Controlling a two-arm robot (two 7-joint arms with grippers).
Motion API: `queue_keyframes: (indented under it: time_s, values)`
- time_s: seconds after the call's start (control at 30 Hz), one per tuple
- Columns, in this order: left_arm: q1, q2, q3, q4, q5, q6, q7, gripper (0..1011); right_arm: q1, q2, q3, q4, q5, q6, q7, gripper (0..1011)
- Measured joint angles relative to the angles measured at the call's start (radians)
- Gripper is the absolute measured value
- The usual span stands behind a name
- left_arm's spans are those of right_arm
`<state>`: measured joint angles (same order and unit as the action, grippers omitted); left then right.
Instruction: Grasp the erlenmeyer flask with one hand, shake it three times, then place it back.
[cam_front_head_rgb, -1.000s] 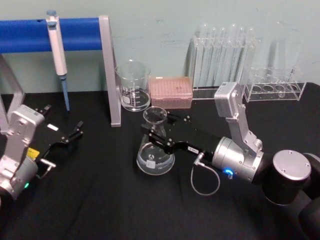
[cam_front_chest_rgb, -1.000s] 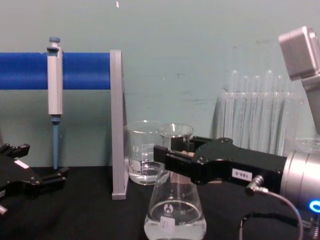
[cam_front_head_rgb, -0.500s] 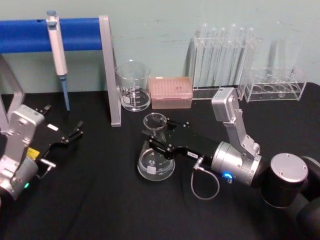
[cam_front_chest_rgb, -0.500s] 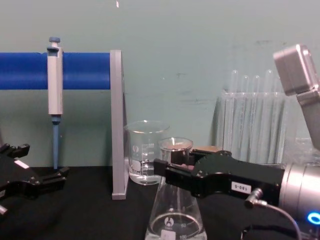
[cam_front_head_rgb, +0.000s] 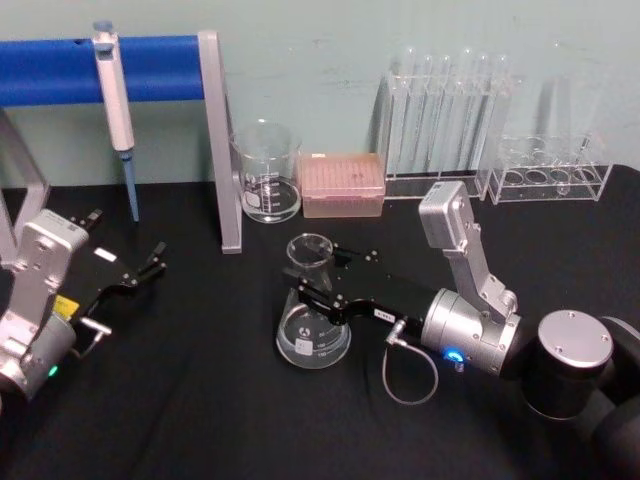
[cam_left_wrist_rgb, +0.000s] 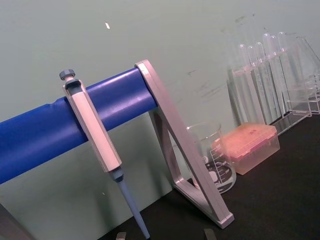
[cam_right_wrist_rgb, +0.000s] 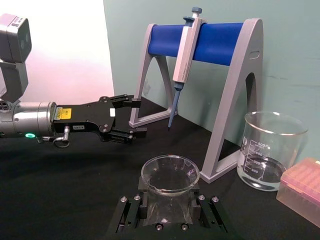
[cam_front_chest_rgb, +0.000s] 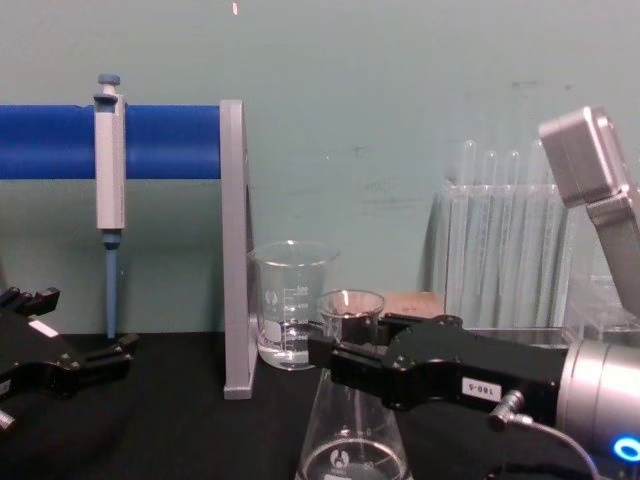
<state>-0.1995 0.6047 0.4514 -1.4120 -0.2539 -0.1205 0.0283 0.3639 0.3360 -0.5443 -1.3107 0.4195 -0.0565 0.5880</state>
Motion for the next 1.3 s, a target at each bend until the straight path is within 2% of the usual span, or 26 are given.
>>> queue_keyframes:
  time_s: [1.3]
  values:
    - [0.000, 0.000, 0.000, 0.000, 0.000, 0.000, 0.000, 1001, -0.003, -0.005, -0.003, 0.021, 0.006, 0.012, 0.004, 456]
